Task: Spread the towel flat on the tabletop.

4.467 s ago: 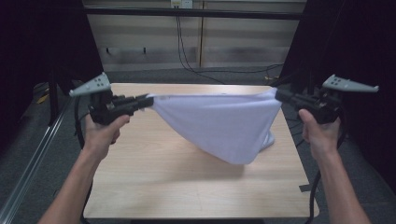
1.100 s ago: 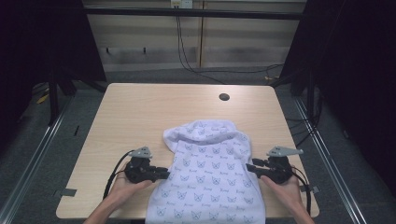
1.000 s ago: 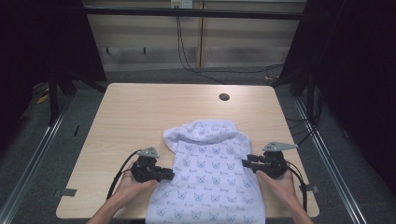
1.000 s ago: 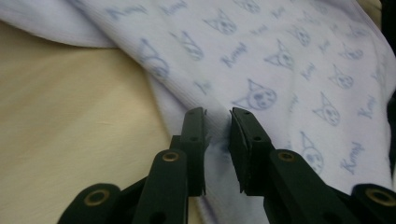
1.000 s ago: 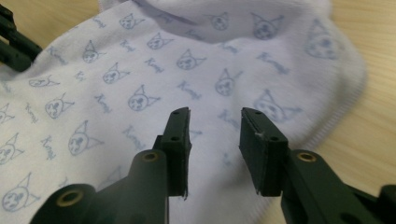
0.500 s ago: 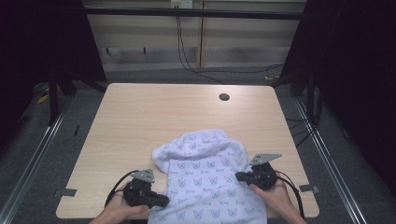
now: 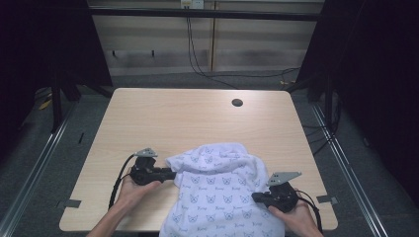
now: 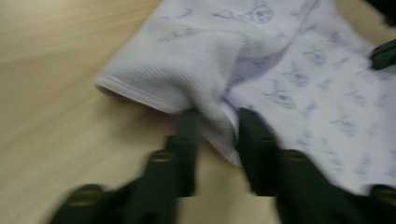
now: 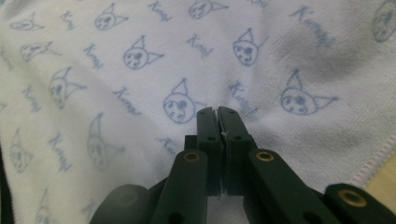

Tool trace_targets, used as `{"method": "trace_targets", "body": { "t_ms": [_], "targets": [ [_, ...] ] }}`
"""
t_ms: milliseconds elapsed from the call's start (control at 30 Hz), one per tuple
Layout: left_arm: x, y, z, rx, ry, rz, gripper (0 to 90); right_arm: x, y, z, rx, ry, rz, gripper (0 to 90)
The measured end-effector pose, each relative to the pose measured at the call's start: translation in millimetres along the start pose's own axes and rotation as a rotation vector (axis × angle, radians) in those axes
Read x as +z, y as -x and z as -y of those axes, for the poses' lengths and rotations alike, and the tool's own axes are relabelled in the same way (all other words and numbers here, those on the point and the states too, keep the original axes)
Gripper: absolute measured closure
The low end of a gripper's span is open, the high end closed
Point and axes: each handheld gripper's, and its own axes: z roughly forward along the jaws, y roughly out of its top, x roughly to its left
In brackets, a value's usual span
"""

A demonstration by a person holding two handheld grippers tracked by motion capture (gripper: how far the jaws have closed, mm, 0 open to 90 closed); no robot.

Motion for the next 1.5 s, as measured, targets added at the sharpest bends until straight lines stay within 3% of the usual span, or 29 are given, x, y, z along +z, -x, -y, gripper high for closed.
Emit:
{"method": "trace_targets", "body": {
  "t_ms": [33,67,133,200,367,433,500,633,700,767,833,900,967,1033,1100,1200,1267,1300,1333,1400,1500],
  "targets": [
    [-0.5,-3.0,-1.8,0.014,0.0,-0.013,87.7,0.7,3.7,-1.3,-0.002,0.009,0.005,88.5],
    [-2.3,-5.3,-4.7,0.018,0.009,-0.034,88.1,0.1,5.7,-2.5,0.005,0.014,0.019,88.4],
    [-15.2,-17.1,-15.1,-0.033,0.097,-0.045,88.2,-0.9,11.3,-5.1,0.013,0.042,0.015,88.4],
    [-24.8,-22.4,-22.3,-0.029,0.15,-0.059,88.3,-2.7,13.8,-7.8,0.019,0.055,0.022,88.6],
    [-28.7,-28.8,-30.6,-0.059,0.206,-0.088,85.9,-1.6,13.6,-12.1,0.002,0.067,0.03,88.1],
    [-27.8,-31.8,-28.0,-0.073,0.184,-0.095,74.7,-2.3,14.4,-12.2,0.0,0.077,0.021,79.3],
    [-29.7,-31.1,-23.1,-0.066,0.172,-0.085,73.1,-6.4,16.7,-13.0,0.016,0.105,0.024,75.3],
    [-34.0,-21.5,-21.5,0.0,0.185,-0.045,77.2,-11.2,31.5,-22.4,0.044,0.157,0.024,73.8],
    [-24.0,-14.6,-22.5,0.042,0.148,-0.007,78.3,-3.2,43.3,-30.6,0.059,0.153,0.043,68.8],
    [-6.0,-8.3,-20.8,0.072,0.067,-0.023,73.8,9.7,59.3,-46.7,0.07,0.169,0.062,59.2],
    [11.4,-6.0,-15.3,0.095,-0.018,-0.047,73.2,12.9,64.5,-53.8,0.074,0.182,0.053,57.2],
    [15.5,-3.7,-10.6,0.113,-0.019,-0.087,80.8,19.4,72.9,-66.9,0.081,0.211,0.047,53.8],
    [13.4,-5.3,-9.6,0.108,-0.036,-0.063,87.8,31.5,75.7,-76.3,0.072,0.21,0.051,55.6],
    [10.5,-6.0,-5.2,0.084,-0.026,-0.045,88.6,44.7,71.5,-76.5,0.053,0.173,0.073,76.7],
    [5.9,-3.3,-1.7,0.083,-0.039,-0.044,88.7,48.3,64.5,-73.4,0.03,0.16,0.075,86.1],
    [-1.2,3.9,8.7,0.093,-0.047,-0.012,88.4,35.6,50.5,-65.6,0.002,0.148,0.036,87.6],
    [-5.3,10.0,15.9,0.102,-0.049,0.015,87.4,25.0,37.8,-53.5,-0.014,0.137,0.014,87.6],
    [-6.5,12.7,18.1,0.104,-0.054,0.025,86.7,18.2,24.4,-37.1,-0.029,0.104,-0.012,87.5],
    [-8.0,16.3,20.9,0.109,-0.065,0.042,86.7,18.2,24.4,-37.1,-0.029,0.104,-0.012,87.5],
    [-10.5,26.7,26.4,0.137,-0.086,0.075,84.0,7.8,4.6,-13.9,-0.023,0.062,-0.053,87.4],
    [-12.7,42.9,33.5,0.158,-0.108,0.101,81.3,0.6,-4.9,-6.1,-0.013,0.047,-0.076,87.0]
  ]
}}
